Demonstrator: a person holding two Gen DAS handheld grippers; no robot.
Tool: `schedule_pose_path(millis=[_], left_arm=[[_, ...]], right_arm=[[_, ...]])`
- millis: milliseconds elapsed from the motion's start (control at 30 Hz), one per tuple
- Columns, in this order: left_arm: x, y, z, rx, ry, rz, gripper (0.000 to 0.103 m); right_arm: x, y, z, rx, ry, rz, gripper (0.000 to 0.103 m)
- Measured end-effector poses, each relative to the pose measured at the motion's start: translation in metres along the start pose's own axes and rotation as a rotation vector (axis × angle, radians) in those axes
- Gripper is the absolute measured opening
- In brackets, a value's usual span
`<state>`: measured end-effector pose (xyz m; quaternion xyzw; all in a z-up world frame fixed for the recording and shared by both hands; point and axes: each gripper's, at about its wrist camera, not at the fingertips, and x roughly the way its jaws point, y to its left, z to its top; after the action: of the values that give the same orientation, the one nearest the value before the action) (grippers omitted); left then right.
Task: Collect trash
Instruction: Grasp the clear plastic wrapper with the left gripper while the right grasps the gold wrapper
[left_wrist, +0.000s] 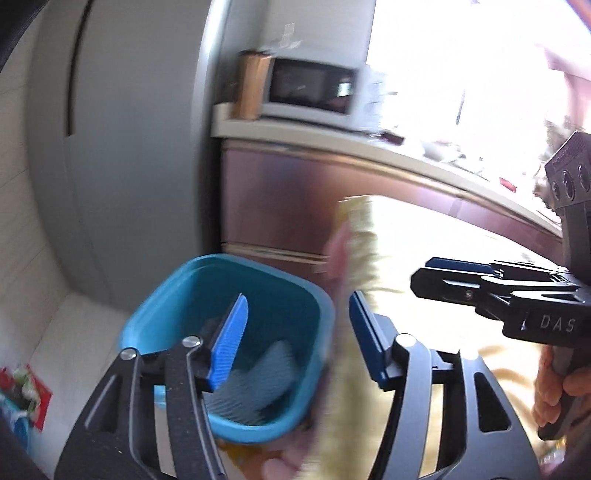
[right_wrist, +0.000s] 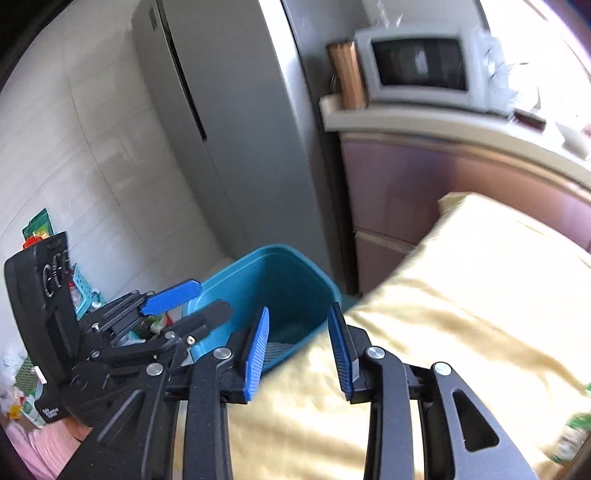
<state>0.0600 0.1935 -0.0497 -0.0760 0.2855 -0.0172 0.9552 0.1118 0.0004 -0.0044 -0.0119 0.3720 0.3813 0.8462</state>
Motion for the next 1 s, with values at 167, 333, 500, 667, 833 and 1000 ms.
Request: schedule_pose_path(millis=[167, 333, 500, 667, 833, 1000], left_arm=[[-0.004, -0.06, 0.002, 0.084, 0.0, -0.159, 0.061], [0.006, -0.125, 0.0, 0.173, 0.036, -0.295, 0.061], [0.016, -0.181, -0.008, 0.242, 0.064, -0.377, 0.064], [0.032, -0.222, -0.006, 0.287, 0.093, -0.437, 0.066], [0.049, -0.251, -0.003, 0.316, 0.127, -0.462, 0.065], [0.065, -0.267, 0.0, 0.338, 0.163, -0.44, 0.062]], right_arm=[[-0.069, -0.017, -0.019, 0.02, -0.105, -0.082, 0.036], [-0.135, -0.045, -0.045, 0.082, -0.187, -0.2, 0.039], [-0.19, -0.073, -0.069, 0.153, -0.259, -0.352, 0.043], [-0.225, -0.1, -0.093, 0.219, -0.316, -0.486, 0.049], [-0.229, -0.136, -0.111, 0.316, -0.295, -0.516, 0.049], [-0.226, -0.149, -0.126, 0.357, -0.268, -0.507, 0.049]])
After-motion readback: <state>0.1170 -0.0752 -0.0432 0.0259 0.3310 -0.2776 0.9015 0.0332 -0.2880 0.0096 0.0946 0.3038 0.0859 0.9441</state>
